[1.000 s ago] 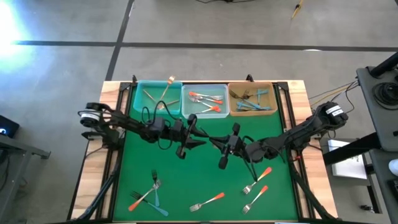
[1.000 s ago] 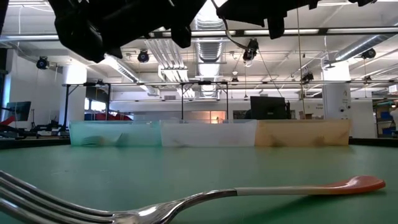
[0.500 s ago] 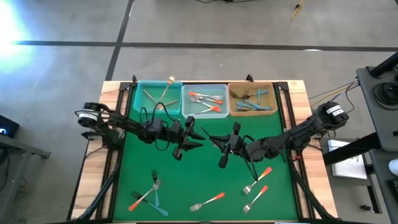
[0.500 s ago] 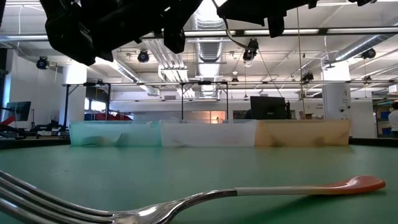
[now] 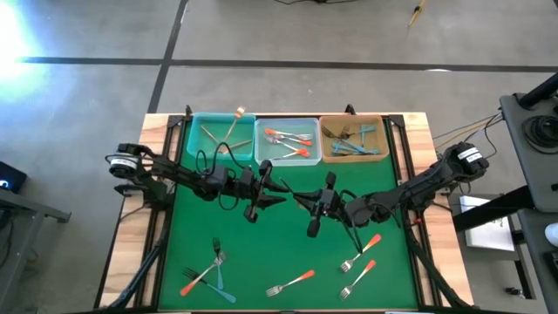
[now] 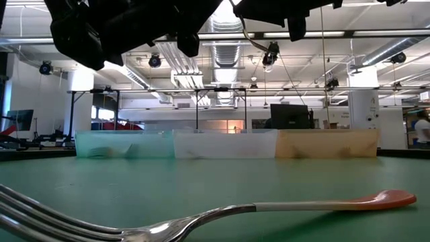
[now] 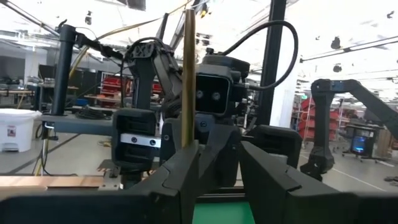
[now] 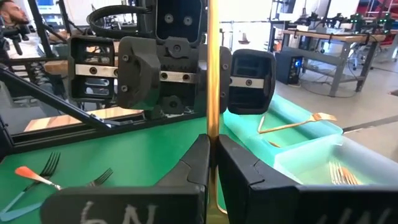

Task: Sort silverware by color (type)
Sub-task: Put the gold fork into the blue bin

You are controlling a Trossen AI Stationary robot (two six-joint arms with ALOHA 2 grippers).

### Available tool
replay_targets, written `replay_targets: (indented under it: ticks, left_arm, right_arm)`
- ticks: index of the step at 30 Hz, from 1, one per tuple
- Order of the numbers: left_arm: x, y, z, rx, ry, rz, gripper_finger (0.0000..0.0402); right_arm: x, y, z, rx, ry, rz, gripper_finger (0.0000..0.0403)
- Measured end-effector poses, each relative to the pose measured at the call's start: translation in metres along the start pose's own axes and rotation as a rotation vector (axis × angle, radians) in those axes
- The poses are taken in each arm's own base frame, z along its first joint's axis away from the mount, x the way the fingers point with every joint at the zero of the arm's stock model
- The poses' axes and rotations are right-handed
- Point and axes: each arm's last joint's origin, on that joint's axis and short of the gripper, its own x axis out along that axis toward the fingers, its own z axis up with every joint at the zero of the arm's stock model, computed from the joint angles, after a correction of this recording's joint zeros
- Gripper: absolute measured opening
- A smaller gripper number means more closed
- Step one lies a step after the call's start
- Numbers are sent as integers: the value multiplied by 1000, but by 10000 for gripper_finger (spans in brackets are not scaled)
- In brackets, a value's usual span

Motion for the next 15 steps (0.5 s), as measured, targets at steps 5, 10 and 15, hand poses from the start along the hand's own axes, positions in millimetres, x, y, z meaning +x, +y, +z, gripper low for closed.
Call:
replay_targets:
  ticks: [5, 10, 15]
  left_arm:
    - [0, 0, -1, 5, 9, 6, 102]
    - [0, 2, -3, 6, 27, 44, 102]
    - [0, 2, -3, 13, 24, 59, 102]
  right_arm:
    - [0, 0, 0, 0, -2, 3, 13]
    - [-1, 2, 2, 1, -19, 32, 13]
    - [-1, 3, 4, 10, -20, 61, 13]
